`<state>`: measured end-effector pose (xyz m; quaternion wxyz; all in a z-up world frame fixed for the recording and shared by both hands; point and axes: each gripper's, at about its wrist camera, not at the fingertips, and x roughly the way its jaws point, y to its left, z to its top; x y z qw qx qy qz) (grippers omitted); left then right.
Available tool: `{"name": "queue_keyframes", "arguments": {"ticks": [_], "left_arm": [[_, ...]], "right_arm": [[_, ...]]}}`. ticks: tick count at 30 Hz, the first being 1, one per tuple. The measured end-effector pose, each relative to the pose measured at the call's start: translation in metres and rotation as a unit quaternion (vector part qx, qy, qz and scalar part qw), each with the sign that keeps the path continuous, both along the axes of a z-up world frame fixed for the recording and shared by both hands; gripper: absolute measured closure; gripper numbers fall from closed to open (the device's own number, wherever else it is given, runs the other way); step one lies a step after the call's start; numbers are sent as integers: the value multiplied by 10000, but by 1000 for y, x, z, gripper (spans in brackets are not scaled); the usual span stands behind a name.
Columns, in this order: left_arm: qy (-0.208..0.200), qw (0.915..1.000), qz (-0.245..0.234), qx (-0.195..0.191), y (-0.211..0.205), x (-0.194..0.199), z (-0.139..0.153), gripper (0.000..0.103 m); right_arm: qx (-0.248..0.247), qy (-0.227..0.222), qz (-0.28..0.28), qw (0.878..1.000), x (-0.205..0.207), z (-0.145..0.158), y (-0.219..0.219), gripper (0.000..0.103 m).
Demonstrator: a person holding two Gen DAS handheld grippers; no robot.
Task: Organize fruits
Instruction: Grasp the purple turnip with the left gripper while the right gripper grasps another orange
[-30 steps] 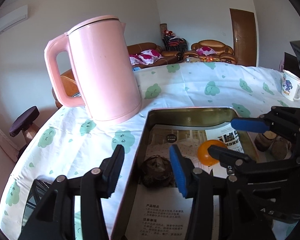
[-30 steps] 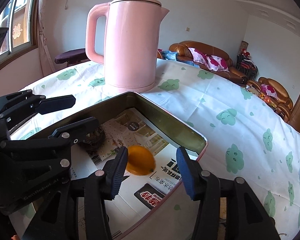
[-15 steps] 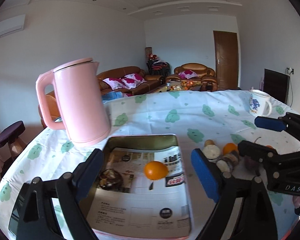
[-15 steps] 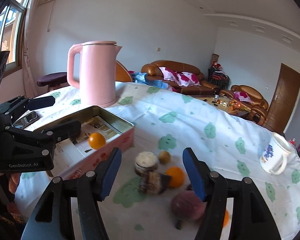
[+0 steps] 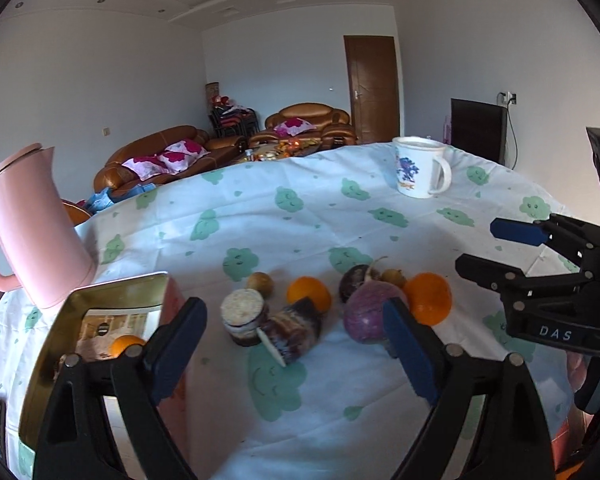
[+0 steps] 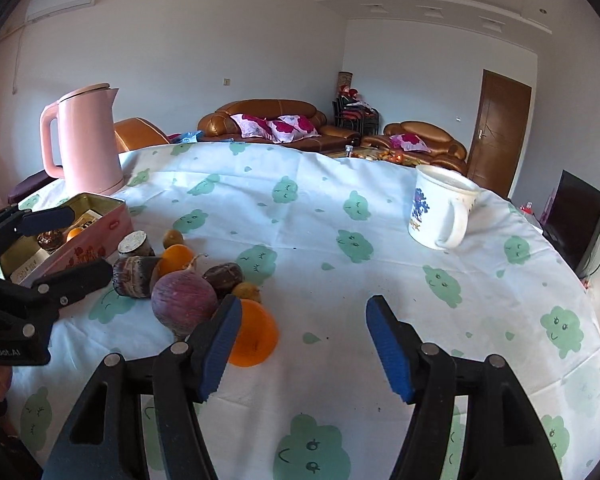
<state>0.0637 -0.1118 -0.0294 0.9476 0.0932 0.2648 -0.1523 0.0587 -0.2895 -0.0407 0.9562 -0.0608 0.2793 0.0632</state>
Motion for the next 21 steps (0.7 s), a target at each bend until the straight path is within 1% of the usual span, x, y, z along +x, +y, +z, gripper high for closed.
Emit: {"name": "queue_keyframes", "arguments": {"ticks": [6, 7, 8, 9, 11, 12, 13, 16, 17, 18, 21], "left_arm": [[330, 9988, -343, 95, -30, 13, -11, 13], [408, 9983, -401, 146, -35, 16, -14, 16], [489, 9978, -404, 197, -39, 18, -17, 23], [563, 9973, -419, 205, -41, 21, -19, 26], [723, 9958, -519, 200, -46, 26, -24, 29], [794, 9952, -526, 226, -47, 28, -26, 34], [824, 9948, -550, 219, -48, 29, -27, 36], [882, 9937, -645, 258, -54, 31, -28, 38], [931, 9931, -676, 230, -53, 32, -29, 45], [975, 9921, -766, 173, -53, 32, -30, 49], [928, 9924, -778, 208, -54, 30, -29, 50]], "right_arm": [[76, 42, -33, 10000, 0, -6, -6, 37], [109, 52, -38, 9999, 0, -7, -7, 37], [150, 53, -48, 9999, 0, -7, -8, 37], [187, 42, -60, 9998, 0, -7, -10, 37], [261, 33, -65, 9996, -1, -7, -12, 37], [284, 37, -66, 9996, -1, -8, -13, 37], [301, 45, -64, 9995, -1, -8, -13, 37], [313, 85, -39, 9995, 0, -10, -11, 37], [310, 86, -37, 9995, 0, -10, -11, 37], [314, 78, -37, 9995, 0, -10, -11, 37], [383, 63, -61, 9992, -1, -8, -13, 37]]}}
